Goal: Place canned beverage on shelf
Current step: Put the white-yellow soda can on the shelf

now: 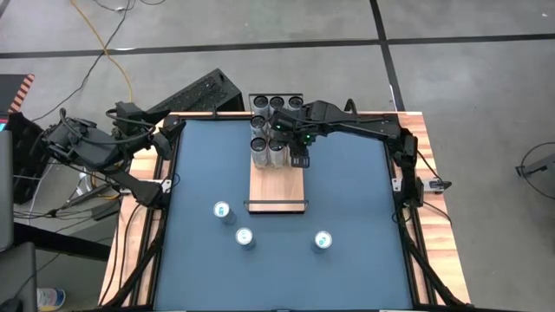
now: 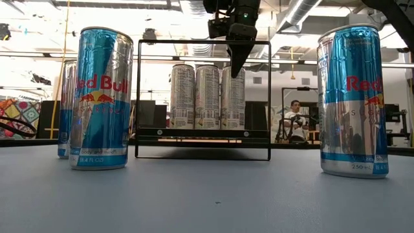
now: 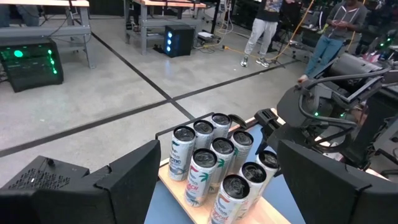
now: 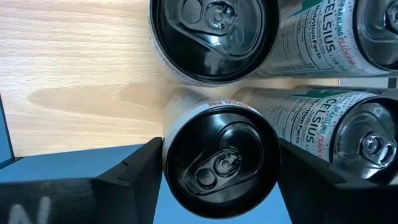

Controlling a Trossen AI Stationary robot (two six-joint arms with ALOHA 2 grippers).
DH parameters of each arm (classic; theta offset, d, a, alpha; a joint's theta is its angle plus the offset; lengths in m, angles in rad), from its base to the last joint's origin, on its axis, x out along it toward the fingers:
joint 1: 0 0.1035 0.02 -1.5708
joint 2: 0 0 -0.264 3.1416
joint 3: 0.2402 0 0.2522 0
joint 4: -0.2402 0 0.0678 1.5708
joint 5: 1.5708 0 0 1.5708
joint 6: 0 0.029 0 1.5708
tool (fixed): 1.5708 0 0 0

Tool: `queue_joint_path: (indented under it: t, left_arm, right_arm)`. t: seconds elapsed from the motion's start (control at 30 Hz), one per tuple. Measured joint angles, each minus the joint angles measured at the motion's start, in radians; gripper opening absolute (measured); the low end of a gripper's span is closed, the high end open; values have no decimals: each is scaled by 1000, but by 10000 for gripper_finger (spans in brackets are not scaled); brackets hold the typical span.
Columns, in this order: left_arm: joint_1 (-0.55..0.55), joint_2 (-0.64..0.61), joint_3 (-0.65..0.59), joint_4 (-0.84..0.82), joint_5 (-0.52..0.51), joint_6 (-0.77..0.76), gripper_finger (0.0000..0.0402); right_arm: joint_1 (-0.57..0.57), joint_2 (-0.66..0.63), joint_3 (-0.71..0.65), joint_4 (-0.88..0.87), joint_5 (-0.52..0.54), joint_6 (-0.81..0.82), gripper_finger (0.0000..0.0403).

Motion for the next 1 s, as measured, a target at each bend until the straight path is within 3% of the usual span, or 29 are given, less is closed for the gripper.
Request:
queue_joint_path:
  t: [0.27, 1.0]
  left_arm:
    - [0, 0, 0, 0, 0, 0, 309]
    - [0, 0, 0, 0, 0, 0, 309]
  right_arm:
    - [4, 1, -1, -5, -27, 1, 310]
    - [2, 1, -1, -4, 29, 0, 312]
